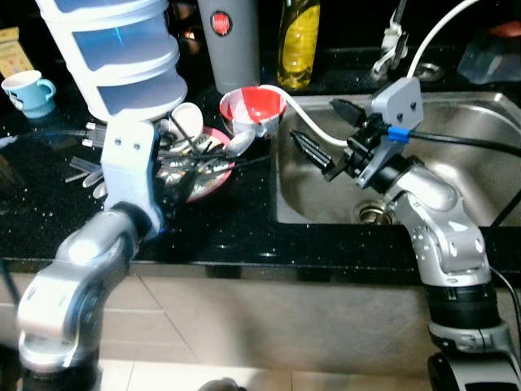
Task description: Kitchen organization
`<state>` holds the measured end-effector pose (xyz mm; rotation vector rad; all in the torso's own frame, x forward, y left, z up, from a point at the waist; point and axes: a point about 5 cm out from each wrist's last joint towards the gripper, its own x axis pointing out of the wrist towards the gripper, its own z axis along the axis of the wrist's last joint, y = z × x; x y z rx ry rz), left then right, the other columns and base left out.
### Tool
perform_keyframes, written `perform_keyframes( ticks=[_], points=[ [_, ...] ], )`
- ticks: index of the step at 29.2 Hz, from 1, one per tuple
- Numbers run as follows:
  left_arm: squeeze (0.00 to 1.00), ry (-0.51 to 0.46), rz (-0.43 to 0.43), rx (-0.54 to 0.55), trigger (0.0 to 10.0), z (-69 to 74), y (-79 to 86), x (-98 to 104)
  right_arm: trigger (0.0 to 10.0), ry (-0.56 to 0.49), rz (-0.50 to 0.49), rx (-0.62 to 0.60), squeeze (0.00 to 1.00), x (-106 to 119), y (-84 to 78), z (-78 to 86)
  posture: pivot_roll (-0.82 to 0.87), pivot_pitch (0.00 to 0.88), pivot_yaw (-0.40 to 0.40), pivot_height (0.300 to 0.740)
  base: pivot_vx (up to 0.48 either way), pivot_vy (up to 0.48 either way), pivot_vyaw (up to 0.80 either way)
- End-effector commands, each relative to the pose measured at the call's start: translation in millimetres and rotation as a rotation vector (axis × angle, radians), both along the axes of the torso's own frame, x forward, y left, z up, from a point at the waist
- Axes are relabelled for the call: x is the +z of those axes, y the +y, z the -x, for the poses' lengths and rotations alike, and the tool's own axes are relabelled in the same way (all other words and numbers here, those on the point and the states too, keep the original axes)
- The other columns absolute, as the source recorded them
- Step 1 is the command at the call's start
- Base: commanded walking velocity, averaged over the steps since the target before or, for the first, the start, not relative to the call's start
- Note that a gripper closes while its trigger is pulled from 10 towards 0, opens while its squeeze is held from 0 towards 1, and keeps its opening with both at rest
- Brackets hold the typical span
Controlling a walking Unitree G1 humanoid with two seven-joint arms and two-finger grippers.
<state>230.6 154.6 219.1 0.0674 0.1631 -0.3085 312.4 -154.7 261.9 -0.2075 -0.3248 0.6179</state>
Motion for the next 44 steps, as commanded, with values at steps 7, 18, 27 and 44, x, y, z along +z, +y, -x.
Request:
perform_keyframes(
  ticks=[7,18,27,44],
  points=[
    [0.0,0.119,-0.008,0.054,10.0,25.8,11.8,-16.0,10.0,0.013,-0.004,0.042,0.0,-1.3,6.3,0.1,0.2,0.011,0.089,0.74,0.0,0.0,0.0],
    [0.0,0.189,0.116,0.103,9.2,21.3,19.7,-28.3,10.0,-0.005,0.002,0.051,0.0,0.0,9.9,0.4,0.19,0.0,0.084,0.74,0.0,0.0,0.0],
    [0.0,0.246,0.177,0.116,0.0,13.4,24.4,-40.7,10.0,-0.03,-0.011,0.027,0.0,4.6,8.0,-1.0,0.18,0.0,0.08,0.74,0.0,0.0,0.0],
    [0.0,-0.02,0.181,-0.058,10.0,3.9,8.8,2.6,10.0,-0.048,-0.039,-0.005,0.0,7.7,8.0,-4.6,0.18,0.0,0.082,0.74,0.0,0.0,0.0]
  ],
)
